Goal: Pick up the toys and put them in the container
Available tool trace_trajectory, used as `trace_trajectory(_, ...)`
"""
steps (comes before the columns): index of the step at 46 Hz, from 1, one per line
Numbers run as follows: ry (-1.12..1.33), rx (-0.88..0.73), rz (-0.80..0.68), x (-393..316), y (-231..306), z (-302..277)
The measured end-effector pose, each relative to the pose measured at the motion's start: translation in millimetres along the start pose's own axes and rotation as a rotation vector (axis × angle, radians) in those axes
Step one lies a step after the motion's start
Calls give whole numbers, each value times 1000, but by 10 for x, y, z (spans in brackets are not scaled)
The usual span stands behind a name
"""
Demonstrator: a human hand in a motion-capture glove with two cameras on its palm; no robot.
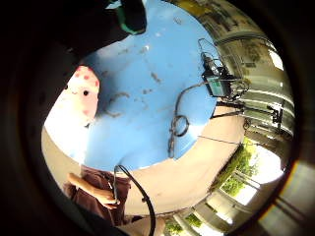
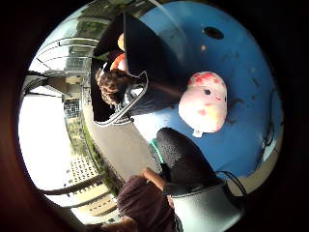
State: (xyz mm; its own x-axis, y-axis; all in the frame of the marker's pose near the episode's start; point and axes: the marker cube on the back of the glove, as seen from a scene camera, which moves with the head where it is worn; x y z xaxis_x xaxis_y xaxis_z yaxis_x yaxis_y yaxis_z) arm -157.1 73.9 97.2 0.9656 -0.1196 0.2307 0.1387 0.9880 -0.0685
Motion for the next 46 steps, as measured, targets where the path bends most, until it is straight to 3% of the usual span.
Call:
trace_trajectory(12, -186, -1, -16, 146, -30, 346)
trace_trajectory(46, -343, -18, -119, 70, -109, 1046)
